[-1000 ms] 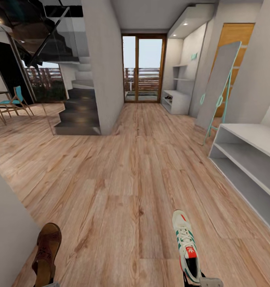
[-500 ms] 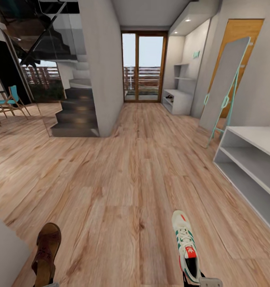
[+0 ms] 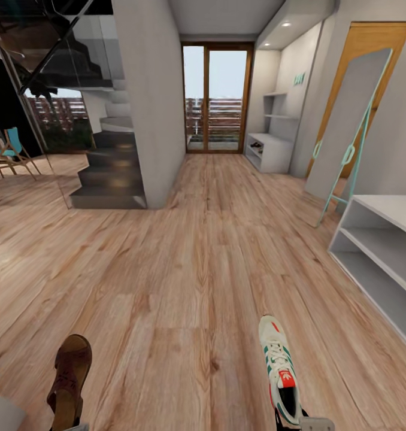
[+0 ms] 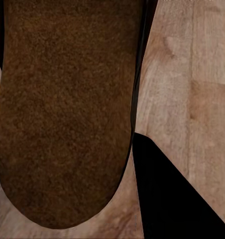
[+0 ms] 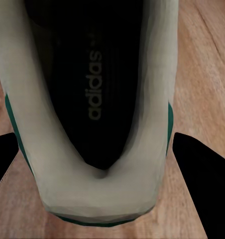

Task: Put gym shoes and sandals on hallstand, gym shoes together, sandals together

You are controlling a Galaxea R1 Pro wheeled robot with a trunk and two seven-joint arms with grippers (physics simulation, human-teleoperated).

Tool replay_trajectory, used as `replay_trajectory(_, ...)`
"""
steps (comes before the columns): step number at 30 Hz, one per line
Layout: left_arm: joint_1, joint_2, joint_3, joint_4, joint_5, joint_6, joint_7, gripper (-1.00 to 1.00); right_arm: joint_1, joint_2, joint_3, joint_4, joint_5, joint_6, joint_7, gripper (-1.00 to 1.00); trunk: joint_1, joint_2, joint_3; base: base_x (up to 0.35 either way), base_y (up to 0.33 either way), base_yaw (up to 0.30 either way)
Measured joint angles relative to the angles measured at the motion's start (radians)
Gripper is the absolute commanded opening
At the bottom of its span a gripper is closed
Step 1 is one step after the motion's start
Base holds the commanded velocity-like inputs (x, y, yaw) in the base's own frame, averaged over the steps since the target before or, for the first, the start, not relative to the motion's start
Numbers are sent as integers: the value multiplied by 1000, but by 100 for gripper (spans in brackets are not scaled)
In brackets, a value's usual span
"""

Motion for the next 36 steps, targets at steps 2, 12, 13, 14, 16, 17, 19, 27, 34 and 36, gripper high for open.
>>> replay_trajectory(2,0,0,0,0,0,0,0,-100,0,0,0,0,0,0,0,-100,0,0,-1,339,0,0)
replay_trajectory(12,0,0,0,1,0,0,0,-100,0,0,0,0,0,0,0,-100,0,0,-1,339,0,0)
replay_trajectory(13,0,0,0,1,0,-1,0,-100,0,0,0,0,0,0,0,-100,0,0,-1,339,0,0)
replay_trajectory(14,0,0,0,2,0,-1,0,-100,0,0,0,0,0,0,0,-100,0,0,-1,339,0,0)
replay_trajectory(16,0,0,0,2,0,0,0,-100,0,0,0,0,0,0,0,-100,0,0,-1,339,0,0)
replay_trajectory(17,0,0,0,3,0,0,0,-100,0,0,0,0,0,0,0,-100,0,0,-1,339,0,0)
replay_trajectory(19,0,0,0,2,0,-1,0,-100,0,0,0,0,0,0,0,-100,0,0,-1,339,0,0)
replay_trajectory(27,0,0,0,3,0,0,0,-100,0,0,0,0,0,0,0,-100,0,0,-1,339,0,0)
replay_trajectory(34,0,0,0,0,1,-1,0,-100,0,0,0,0,0,0,0,-100,0,0,-1,339,0,0)
replay_trajectory(36,0,0,0,0,1,-1,0,-100,0,0,0,0,0,0,0,-100,0,0,-1,339,0,0)
